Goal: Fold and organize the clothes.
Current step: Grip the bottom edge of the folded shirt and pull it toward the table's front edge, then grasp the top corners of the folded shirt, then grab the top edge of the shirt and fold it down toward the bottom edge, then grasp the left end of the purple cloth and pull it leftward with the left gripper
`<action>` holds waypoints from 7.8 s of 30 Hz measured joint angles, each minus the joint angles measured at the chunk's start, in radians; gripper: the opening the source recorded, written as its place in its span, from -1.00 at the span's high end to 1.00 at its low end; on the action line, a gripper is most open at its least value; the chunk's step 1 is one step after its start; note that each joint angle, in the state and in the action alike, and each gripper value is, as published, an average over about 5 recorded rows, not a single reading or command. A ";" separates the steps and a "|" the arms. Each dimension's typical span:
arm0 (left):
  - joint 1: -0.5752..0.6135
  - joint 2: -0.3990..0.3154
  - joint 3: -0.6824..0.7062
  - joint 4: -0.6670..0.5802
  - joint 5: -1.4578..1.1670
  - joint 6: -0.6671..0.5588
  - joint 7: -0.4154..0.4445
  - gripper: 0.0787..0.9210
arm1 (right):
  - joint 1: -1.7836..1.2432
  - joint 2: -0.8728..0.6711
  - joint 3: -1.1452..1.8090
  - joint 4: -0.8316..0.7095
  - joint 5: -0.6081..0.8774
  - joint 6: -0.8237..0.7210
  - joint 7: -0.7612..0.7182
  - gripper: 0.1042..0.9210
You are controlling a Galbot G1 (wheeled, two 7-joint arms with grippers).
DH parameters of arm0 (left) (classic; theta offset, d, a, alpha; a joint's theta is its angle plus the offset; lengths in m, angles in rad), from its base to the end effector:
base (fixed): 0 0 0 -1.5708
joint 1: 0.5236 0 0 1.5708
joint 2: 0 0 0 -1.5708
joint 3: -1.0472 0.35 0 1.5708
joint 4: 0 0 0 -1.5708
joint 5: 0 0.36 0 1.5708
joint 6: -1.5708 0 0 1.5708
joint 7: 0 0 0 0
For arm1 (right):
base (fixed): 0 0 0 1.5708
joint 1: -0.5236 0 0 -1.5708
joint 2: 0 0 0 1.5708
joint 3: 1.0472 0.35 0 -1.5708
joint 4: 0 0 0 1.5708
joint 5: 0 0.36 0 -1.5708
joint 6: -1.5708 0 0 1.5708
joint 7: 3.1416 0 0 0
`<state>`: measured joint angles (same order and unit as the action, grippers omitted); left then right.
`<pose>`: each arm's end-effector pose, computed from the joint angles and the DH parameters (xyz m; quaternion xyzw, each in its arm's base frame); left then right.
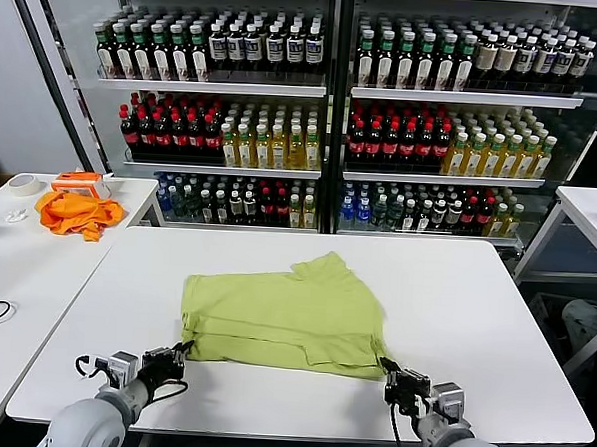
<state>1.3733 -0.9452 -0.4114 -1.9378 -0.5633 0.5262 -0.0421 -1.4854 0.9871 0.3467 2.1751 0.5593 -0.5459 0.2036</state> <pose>0.2519 0.0988 -0.2974 -0.1250 -0.9462 -0.0412 0.2956 0.2004 -0.0367 -0.2597 0.1355 -0.9533 0.0252 0.2687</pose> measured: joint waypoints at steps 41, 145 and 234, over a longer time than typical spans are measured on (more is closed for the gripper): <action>0.114 0.028 -0.054 -0.145 -0.017 -0.085 -0.009 -0.15 | -0.199 -0.042 0.183 0.203 -0.047 0.011 0.022 0.01; -0.268 0.086 0.128 0.201 -0.154 -0.243 0.130 0.99 | 0.456 0.146 -0.206 -0.277 -0.017 0.036 0.134 1.00; -0.040 0.014 0.084 -0.029 -0.169 -0.137 -0.217 -0.70 | 0.041 0.089 -0.043 0.032 -0.214 0.086 0.090 -0.74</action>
<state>1.3335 -0.9314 -0.3270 -1.9664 -0.7321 0.3895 -0.2591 -1.4449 1.0761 0.3039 2.2070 0.3455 -0.4597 0.2934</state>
